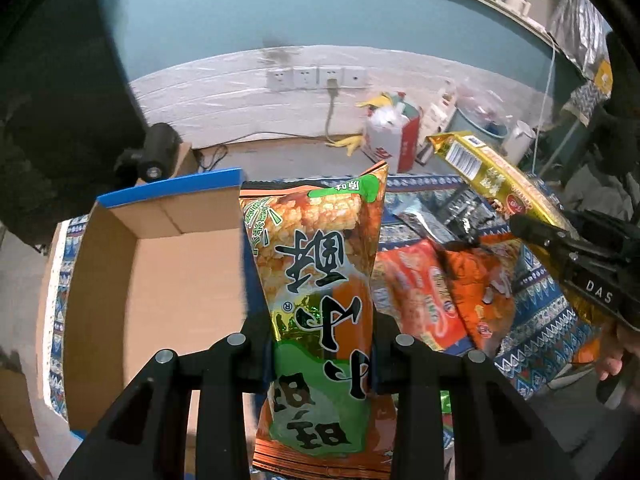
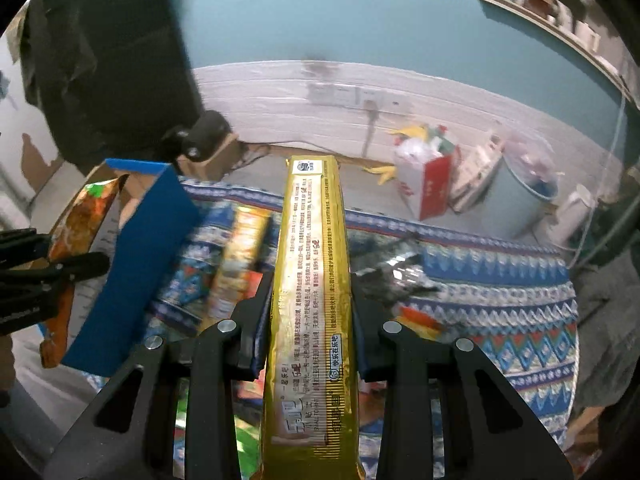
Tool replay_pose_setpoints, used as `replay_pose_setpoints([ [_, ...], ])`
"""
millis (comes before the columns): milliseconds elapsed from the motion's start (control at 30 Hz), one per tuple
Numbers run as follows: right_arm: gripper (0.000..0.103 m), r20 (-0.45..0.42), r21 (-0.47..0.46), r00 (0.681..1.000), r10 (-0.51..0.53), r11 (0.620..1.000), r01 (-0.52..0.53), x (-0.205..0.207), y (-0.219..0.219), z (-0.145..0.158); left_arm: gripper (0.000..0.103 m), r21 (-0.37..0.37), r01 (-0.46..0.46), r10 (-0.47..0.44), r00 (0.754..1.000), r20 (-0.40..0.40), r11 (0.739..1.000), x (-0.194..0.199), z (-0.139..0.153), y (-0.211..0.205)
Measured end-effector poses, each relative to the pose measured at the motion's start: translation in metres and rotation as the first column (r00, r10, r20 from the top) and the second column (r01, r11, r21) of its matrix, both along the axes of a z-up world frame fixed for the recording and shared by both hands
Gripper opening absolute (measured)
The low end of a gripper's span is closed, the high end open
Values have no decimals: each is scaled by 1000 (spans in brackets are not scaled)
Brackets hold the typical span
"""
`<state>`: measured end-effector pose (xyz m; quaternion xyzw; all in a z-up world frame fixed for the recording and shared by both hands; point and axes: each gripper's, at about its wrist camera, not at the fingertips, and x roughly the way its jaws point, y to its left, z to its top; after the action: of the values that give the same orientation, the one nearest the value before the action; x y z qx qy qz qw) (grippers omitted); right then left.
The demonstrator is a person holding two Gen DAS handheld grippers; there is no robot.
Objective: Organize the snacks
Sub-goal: 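Carry both bags over the cardboard box and open both tools to drop them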
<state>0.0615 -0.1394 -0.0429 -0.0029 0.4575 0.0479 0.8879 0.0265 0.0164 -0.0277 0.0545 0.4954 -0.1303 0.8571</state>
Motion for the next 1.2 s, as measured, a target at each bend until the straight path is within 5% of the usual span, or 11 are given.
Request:
replay_pose_setpoints([
  [700, 31, -65, 98, 967, 246, 966, -239, 46, 155, -9, 34, -1, -218, 218, 975, -55, 976, 5, -20, 122],
  [1100, 31, -131, 112, 935, 329, 942, -316, 61, 214, -32, 35, 54, -291, 295, 949, -113, 955, 4, -48, 158],
  [1200, 32, -149, 137, 928, 341, 937, -322, 64, 220, -38, 41, 55, -302, 307, 943, -127, 952, 3, -49, 161],
])
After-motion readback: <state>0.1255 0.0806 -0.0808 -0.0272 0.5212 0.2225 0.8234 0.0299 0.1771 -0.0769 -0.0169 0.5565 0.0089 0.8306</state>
